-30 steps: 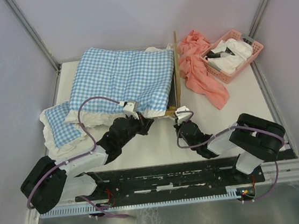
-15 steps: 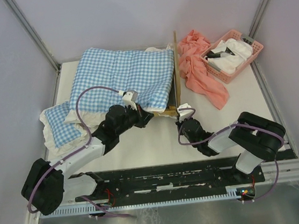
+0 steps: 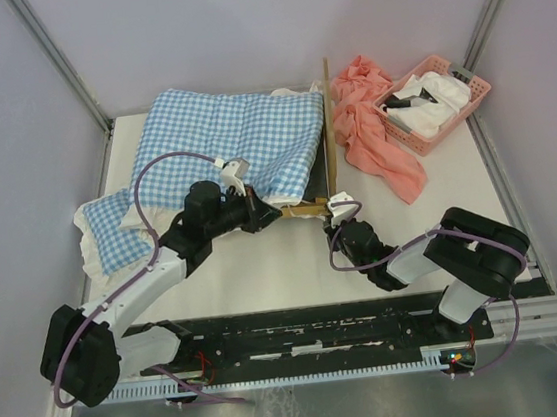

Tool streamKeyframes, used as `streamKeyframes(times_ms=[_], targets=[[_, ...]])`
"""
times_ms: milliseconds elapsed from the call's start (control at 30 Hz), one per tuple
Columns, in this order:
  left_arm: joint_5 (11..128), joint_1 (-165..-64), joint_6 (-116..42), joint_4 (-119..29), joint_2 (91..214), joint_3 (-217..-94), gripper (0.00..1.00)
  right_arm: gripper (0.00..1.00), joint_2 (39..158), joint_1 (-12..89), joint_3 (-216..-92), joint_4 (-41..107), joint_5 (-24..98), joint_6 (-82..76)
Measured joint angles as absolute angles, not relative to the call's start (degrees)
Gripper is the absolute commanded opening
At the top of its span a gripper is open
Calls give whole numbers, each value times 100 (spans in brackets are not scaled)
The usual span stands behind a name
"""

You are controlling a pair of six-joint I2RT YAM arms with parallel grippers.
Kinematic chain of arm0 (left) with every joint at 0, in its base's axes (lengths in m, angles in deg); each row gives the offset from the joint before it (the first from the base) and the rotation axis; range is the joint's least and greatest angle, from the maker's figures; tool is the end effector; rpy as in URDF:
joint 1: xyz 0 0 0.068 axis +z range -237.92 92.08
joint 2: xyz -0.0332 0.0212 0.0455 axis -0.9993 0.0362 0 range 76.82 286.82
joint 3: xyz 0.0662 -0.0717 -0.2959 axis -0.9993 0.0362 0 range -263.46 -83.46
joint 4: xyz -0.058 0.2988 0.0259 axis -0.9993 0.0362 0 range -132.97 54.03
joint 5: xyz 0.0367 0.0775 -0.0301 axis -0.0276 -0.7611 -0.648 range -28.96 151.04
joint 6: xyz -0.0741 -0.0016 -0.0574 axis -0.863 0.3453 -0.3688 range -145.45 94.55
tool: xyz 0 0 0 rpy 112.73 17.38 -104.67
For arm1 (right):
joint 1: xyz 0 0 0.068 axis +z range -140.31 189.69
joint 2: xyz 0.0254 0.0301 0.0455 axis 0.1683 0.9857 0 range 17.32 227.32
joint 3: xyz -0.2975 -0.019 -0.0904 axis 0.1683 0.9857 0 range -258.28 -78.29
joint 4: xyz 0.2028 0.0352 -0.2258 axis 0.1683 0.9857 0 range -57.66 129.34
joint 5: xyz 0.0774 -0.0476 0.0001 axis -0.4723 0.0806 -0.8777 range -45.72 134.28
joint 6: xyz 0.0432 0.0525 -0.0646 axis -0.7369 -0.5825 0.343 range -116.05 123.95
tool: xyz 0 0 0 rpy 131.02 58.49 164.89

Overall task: Set up the pet bed
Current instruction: Tie the ropes to the bed frame.

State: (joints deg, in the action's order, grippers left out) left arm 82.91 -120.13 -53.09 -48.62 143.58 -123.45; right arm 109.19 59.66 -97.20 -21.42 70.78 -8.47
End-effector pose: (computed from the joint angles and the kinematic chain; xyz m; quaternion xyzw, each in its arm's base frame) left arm 0.2621 -0.2022 0.2601 0.1395 0.8048 -0.4126 0.4032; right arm 0.2309 0.2162 0.1067 -0.1297 0.7939 0.1323 0.5791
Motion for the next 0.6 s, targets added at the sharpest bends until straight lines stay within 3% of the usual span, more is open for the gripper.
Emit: streamKeyframes(times_ms=[100, 167, 433, 600], targets=[[8461, -12013, -5309, -4864, 14380, -12347, 39, 2, 10919, 5964, -9720, -2164, 6969, -810], [8437, -12013, -5340, -4921, 14352, -12334, 50, 2, 10915, 5964, -9722, -2157, 6856, -782], [7412, -12391, -5499, -6169, 13646, -11081, 51, 2, 10515, 5964, -9851, -1781, 6421, -753], [6741, -13069, -5383, -7235, 14052, -10496, 50, 2, 10336, 5964, -9958, -1606, 6309, -753]])
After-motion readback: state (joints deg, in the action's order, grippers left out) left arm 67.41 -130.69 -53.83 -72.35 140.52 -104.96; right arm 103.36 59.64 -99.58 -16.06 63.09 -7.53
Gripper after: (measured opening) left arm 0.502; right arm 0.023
